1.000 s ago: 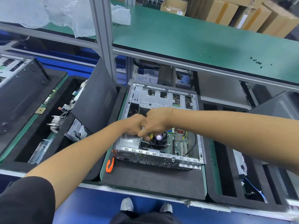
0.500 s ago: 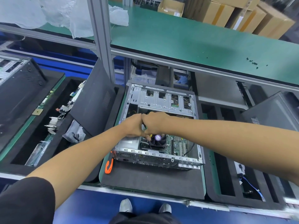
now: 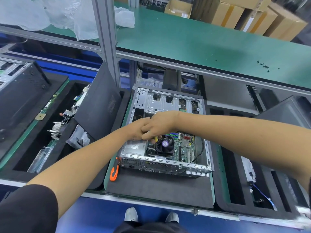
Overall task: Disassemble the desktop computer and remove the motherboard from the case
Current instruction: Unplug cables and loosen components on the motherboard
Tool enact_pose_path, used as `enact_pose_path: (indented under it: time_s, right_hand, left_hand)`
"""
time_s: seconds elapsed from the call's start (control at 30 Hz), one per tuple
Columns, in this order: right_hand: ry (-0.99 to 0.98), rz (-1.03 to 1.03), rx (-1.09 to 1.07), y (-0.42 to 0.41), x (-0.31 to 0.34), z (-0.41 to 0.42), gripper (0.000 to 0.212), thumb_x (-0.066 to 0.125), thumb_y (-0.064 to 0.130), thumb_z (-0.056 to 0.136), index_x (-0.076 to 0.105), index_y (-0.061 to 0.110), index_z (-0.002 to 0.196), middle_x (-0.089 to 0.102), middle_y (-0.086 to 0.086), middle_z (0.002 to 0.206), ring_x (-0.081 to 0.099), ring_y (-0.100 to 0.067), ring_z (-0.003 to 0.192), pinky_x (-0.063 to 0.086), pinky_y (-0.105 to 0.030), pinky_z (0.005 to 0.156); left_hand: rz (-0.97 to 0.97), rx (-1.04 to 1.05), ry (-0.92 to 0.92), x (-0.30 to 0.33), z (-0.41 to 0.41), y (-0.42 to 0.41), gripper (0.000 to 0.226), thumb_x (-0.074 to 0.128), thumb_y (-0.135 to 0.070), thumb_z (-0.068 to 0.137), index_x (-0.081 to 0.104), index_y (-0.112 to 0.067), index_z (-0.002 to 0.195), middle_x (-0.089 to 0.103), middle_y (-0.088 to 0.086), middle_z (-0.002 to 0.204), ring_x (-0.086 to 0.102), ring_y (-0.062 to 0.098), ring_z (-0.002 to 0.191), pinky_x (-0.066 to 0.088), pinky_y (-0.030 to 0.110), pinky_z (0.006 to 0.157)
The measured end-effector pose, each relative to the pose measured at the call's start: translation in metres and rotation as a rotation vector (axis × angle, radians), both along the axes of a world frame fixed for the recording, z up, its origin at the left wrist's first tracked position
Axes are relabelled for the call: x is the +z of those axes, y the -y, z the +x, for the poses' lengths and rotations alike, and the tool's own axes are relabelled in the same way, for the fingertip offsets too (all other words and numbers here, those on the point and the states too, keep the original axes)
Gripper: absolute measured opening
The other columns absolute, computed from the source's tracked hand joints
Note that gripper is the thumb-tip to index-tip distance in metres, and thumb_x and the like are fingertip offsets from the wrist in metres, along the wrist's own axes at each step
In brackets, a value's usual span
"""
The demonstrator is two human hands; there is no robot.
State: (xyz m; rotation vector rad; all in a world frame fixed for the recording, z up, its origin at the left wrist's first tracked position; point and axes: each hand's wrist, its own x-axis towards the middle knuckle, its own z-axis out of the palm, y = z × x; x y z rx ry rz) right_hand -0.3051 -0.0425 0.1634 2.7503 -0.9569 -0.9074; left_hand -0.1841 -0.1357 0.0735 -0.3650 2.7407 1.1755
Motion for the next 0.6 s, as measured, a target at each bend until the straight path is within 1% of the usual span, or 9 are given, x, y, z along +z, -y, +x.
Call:
enact_pose_path:
  time_s: [0.07,0.13,0.23,0.3,0.37,0.4,0.47,0.53,0.6]
  right_hand:
    - [0.075,0.046,-0.095,-0.003,-0.004,-0.001,0.042,0.064,0.007,0.091,0.044,0.016,0.126,0.053,-0.002,0.113,0.042,-0.019,0.085,0.033,-0.030,0.054]
    - [0.190,0.083,-0.306,-0.009,-0.006,-0.001,0.034,0.065,0.022,0.092,0.046,0.018,0.119,0.053,0.001,0.107,0.050,-0.019,0.082,0.024,-0.027,0.049]
    - [0.283,0.035,-0.714,-0.015,-0.006,0.004,0.036,0.060,0.043,0.093,0.046,0.019,0.117,0.054,0.006,0.088,0.050,-0.012,0.064,0.029,-0.029,0.049]
    - [0.260,0.036,-0.999,-0.016,-0.007,0.008,0.042,0.058,0.046,0.093,0.053,0.013,0.120,0.056,0.006,0.076,0.053,-0.012,0.061,0.037,-0.030,0.053]
    - [0.220,0.139,-1.153,-0.015,-0.007,0.011,0.040,0.054,0.041,0.094,0.065,0.008,0.113,0.064,0.002,0.071,0.057,-0.013,0.058,0.043,-0.029,0.055]
    - [0.198,0.168,-1.159,-0.014,-0.007,0.012,0.037,0.054,0.039,0.095,0.067,0.009,0.112,0.067,0.001,0.074,0.058,-0.014,0.061,0.042,-0.028,0.055]
    - [0.142,0.152,-1.062,-0.013,-0.003,0.013,0.037,0.055,0.040,0.097,0.061,0.012,0.120,0.063,0.003,0.081,0.055,-0.016,0.067,0.034,-0.029,0.053]
    - [0.112,0.102,-0.895,-0.013,0.002,0.010,0.040,0.057,0.042,0.098,0.052,0.016,0.129,0.052,0.005,0.071,0.047,-0.013,0.061,0.026,-0.030,0.051]
    - [0.061,0.076,-0.679,-0.017,0.005,0.004,0.040,0.056,0.041,0.099,0.047,0.018,0.131,0.046,0.004,0.065,0.042,-0.013,0.055,0.024,-0.030,0.049]
  left_hand:
    - [-0.062,0.041,0.007,-0.006,-0.002,-0.004,0.068,0.090,-0.048,0.067,0.065,-0.027,0.127,0.062,-0.006,0.128,0.056,0.016,0.114,0.046,0.036,0.103]
    - [-0.104,0.043,0.056,-0.006,-0.006,-0.009,0.082,0.089,-0.049,0.066,0.056,-0.022,0.136,0.057,-0.001,0.137,0.046,0.021,0.129,0.033,0.034,0.114]
    - [0.092,0.068,-0.033,-0.010,-0.007,-0.010,0.070,0.099,-0.030,0.058,0.065,-0.009,0.116,0.066,0.007,0.115,0.058,0.019,0.113,0.046,0.039,0.105]
    - [0.019,0.086,-0.057,-0.012,-0.006,-0.010,0.065,0.098,-0.044,0.054,0.069,-0.011,0.102,0.067,0.003,0.109,0.054,0.019,0.120,0.039,0.038,0.112]
    - [-0.123,0.053,-0.019,-0.016,-0.006,-0.012,0.066,0.089,-0.064,0.054,0.071,-0.022,0.101,0.065,-0.003,0.122,0.037,0.021,0.139,0.022,0.036,0.122]
    - [-0.138,0.048,-0.009,-0.017,-0.007,-0.011,0.063,0.087,-0.069,0.052,0.070,-0.029,0.099,0.064,-0.004,0.127,0.035,0.022,0.140,0.024,0.037,0.121]
    - [-0.055,0.063,-0.071,-0.017,-0.005,-0.010,0.049,0.090,-0.067,0.050,0.064,-0.042,0.083,0.066,-0.008,0.116,0.052,0.012,0.123,0.041,0.037,0.107]
    - [0.054,0.033,-0.126,-0.014,-0.003,-0.007,0.042,0.095,-0.054,0.051,0.065,-0.041,0.077,0.070,-0.013,0.096,0.060,0.001,0.099,0.048,0.032,0.089]
    - [0.073,-0.022,-0.094,-0.011,-0.003,-0.005,0.037,0.095,-0.047,0.056,0.068,-0.036,0.077,0.071,-0.009,0.087,0.064,0.006,0.088,0.051,0.034,0.081]
